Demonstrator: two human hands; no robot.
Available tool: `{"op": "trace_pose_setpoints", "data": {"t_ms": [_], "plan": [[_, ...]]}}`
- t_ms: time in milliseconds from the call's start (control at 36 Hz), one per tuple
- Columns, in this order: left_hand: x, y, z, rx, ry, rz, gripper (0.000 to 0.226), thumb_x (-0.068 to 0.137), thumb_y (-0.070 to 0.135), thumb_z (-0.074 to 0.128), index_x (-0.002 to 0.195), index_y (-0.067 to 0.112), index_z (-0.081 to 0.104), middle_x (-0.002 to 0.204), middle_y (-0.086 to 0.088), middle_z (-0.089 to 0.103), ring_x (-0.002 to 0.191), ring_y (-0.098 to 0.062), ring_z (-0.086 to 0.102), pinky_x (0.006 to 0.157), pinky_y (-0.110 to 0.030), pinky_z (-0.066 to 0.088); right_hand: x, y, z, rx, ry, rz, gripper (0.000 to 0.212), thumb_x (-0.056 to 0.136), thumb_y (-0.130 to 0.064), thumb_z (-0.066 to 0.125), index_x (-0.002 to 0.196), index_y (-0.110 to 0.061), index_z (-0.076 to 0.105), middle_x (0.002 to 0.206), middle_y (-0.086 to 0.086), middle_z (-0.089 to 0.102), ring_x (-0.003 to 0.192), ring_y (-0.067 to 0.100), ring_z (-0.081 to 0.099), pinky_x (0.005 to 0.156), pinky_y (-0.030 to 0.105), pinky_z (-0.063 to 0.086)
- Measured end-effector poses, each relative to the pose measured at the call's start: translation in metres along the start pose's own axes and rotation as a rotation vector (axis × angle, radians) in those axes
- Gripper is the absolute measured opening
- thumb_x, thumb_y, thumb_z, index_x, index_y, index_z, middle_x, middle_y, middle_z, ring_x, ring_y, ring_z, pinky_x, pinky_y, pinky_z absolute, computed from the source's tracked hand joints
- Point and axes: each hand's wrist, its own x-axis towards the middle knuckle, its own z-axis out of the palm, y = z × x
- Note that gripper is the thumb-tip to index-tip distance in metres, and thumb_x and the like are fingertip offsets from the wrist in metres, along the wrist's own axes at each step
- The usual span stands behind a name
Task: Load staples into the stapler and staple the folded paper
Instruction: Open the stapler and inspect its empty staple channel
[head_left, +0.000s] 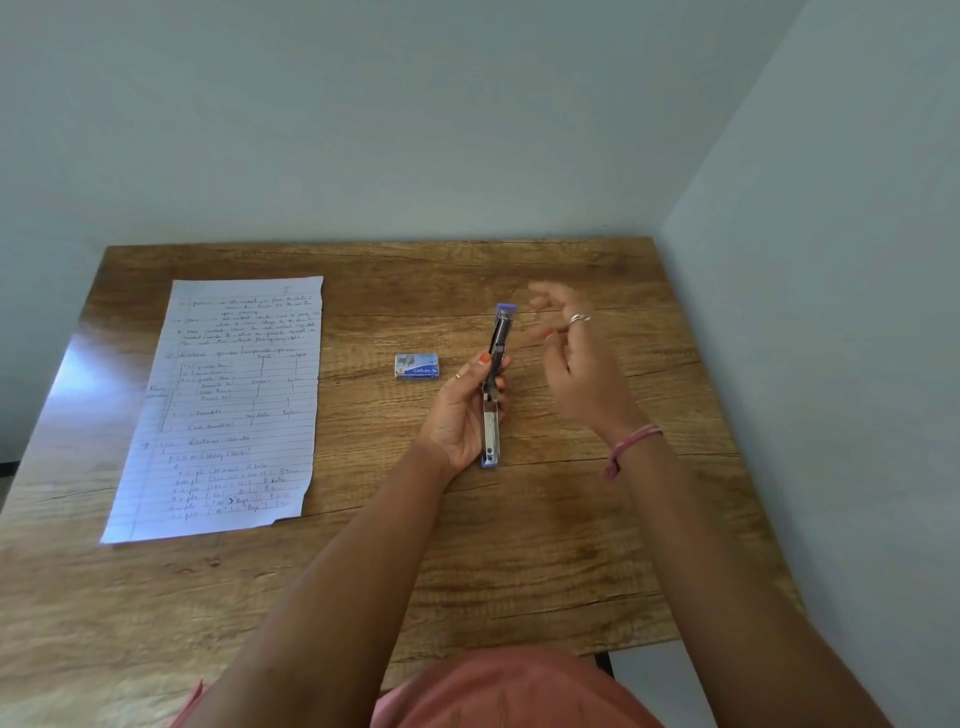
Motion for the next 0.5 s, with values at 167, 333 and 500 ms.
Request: {"op": "trace_pose_setpoints", "data": {"t_ms": [167,333,500], "plan": [[0.0,0.0,0.0,0.0,0.003,-0.003,0.023,0.087,0.02,0.059,0.108,0.013,0.06,0.092,0.0,0.07,0.068,-0.007,0.056,0.058,-0.018,0.048,0.001,0.001,-0.004,-0.043,-0.036,-0.032,0.058,0.087,0.009,0.039,0.132,-0.026,0.047,0.124,-0.001,0.052,0.095,0.009,0.059,0.07,0.023,0.052],[0.001,0.0,-0.002,-0.021,-0.009,-0.004,0.025,0.087,0.02,0.06,0.11,0.012,0.059,0.093,0.0,0.071,0.067,-0.006,0.059,0.06,-0.018,0.05,0.0,0.002,-0.006,-0.151,-0.162,-0.033,0.058,0.088,0.009,0.04,0.132,-0.028,0.05,0.122,-0.008,0.053,0.091,0.019,0.063,0.064,0.025,0.052],[0.002,-0.002,-0.002,-0.001,0.033,0.041,0.027,0.085,0.019,0.063,0.11,0.009,0.063,0.093,-0.002,0.072,0.068,-0.006,0.059,0.061,-0.017,0.051,-0.003,0.003,0.008,0.148,0.009,0.221,0.054,0.091,0.009,0.04,0.132,-0.026,0.047,0.117,-0.007,0.058,0.095,-0.001,0.062,0.074,0.019,0.052]]}}
